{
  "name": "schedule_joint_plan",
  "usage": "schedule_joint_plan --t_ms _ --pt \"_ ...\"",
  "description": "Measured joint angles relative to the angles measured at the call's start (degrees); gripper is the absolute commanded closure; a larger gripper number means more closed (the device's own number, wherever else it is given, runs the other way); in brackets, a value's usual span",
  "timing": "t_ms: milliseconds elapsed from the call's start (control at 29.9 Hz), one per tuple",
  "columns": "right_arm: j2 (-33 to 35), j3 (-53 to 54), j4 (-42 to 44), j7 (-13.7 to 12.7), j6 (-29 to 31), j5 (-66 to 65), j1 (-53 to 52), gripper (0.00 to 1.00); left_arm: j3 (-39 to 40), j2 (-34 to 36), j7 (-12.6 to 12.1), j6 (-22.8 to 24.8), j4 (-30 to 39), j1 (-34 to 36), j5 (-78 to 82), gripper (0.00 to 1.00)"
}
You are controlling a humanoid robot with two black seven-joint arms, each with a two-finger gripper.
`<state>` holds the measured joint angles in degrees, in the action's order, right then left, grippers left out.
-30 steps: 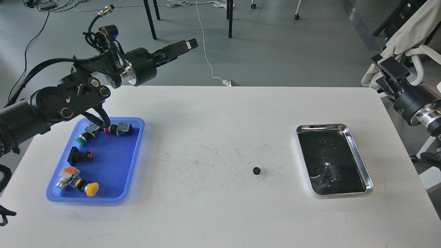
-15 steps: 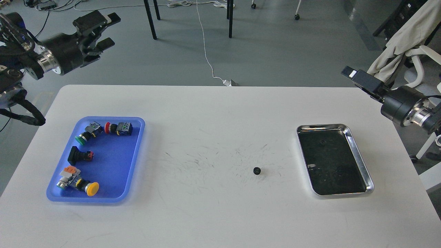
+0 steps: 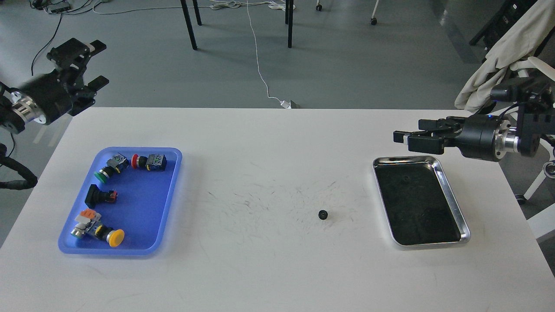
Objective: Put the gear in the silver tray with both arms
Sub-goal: 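Move the right gripper over the black gear on the table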
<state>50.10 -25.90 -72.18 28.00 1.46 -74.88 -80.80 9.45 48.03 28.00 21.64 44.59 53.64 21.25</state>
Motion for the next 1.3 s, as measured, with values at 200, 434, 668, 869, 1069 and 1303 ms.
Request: schedule_joint_plan --t_ms 200,434,668,869,1069,1303 --pt "-9.08 -10.09 -0.29 0.00 0.73 -1.71 -9.55 0.07 0.63 1.67 0.00 0.24 0.40 -0.03 -0.98 0.01" --pt "-21.12 -18.24 -0.26 0.00 0.74 -4.36 -15.11 0.08 0.83 2.44 0.00 0.00 0.50 -1.60 -2.49 0.01" --pt "-31.11 -24.64 0.11 0.00 0.68 -5.03 -17.45 0.14 0.85 3.71 0.00 0.12 0.58 -2.12 -3.39 0.01" --pt "-36.68 -28.26 2.90 -0.01 0.02 -5.44 -17.19 0.14 0.85 3.89 0.01 0.16 0.59 -2.13 -3.79 0.01" --pt "-41.47 -31.17 4.80 0.00 -0.02 -5.41 -16.50 0.12 0.85 3.91 0.01 0.16 0.58 -2.28 -4.81 0.01" --pt "-49.13 -33.33 8.24 0.00 0.02 -5.23 -13.82 0.12 0.84 5.01 0.01 0.37 0.58 -3.07 -5.09 0.01"
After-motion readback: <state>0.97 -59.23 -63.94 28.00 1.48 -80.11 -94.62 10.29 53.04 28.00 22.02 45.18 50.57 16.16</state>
